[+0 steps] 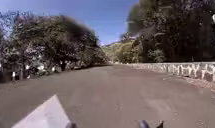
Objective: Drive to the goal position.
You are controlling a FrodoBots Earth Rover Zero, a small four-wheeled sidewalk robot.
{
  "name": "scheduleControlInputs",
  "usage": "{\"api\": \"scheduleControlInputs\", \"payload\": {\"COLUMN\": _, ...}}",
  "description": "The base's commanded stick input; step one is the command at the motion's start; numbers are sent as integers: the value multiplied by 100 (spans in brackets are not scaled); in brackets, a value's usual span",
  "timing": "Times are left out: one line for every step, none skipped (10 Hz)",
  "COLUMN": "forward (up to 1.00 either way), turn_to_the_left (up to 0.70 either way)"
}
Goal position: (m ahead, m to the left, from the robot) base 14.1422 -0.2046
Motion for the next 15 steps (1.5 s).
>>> {"api": "scheduleControlInputs", "payload": {"forward": 70, "turn_to_the_left": 0}}
{"api": "scheduleControlInputs", "payload": {"forward": 70, "turn_to_the_left": 0}}
{"api": "scheduleControlInputs", "payload": {"forward": 70, "turn_to_the_left": 0}}
{"api": "scheduleControlInputs", "payload": {"forward": 70, "turn_to_the_left": -3}}
{"api": "scheduleControlInputs", "payload": {"forward": 70, "turn_to_the_left": -20}}
{"api": "scheduleControlInputs", "payload": {"forward": 70, "turn_to_the_left": -34}}
{"api": "scheduleControlInputs", "payload": {"forward": 70, "turn_to_the_left": -30}}
{"api": "scheduleControlInputs", "payload": {"forward": 70, "turn_to_the_left": -25}}
{"api": "scheduleControlInputs", "payload": {"forward": 70, "turn_to_the_left": -20}}
{"api": "scheduleControlInputs", "payload": {"forward": 70, "turn_to_the_left": -16}}
{"api": "scheduleControlInputs", "payload": {"forward": 70, "turn_to_the_left": -11}}
{"api": "scheduleControlInputs", "payload": {"forward": 70, "turn_to_the_left": -6}}
{"api": "scheduleControlInputs", "payload": {"forward": 70, "turn_to_the_left": -2}}
{"api": "scheduleControlInputs", "payload": {"forward": 70, "turn_to_the_left": 0}}
{"api": "scheduleControlInputs", "payload": {"forward": 70, "turn_to_the_left": 0}}
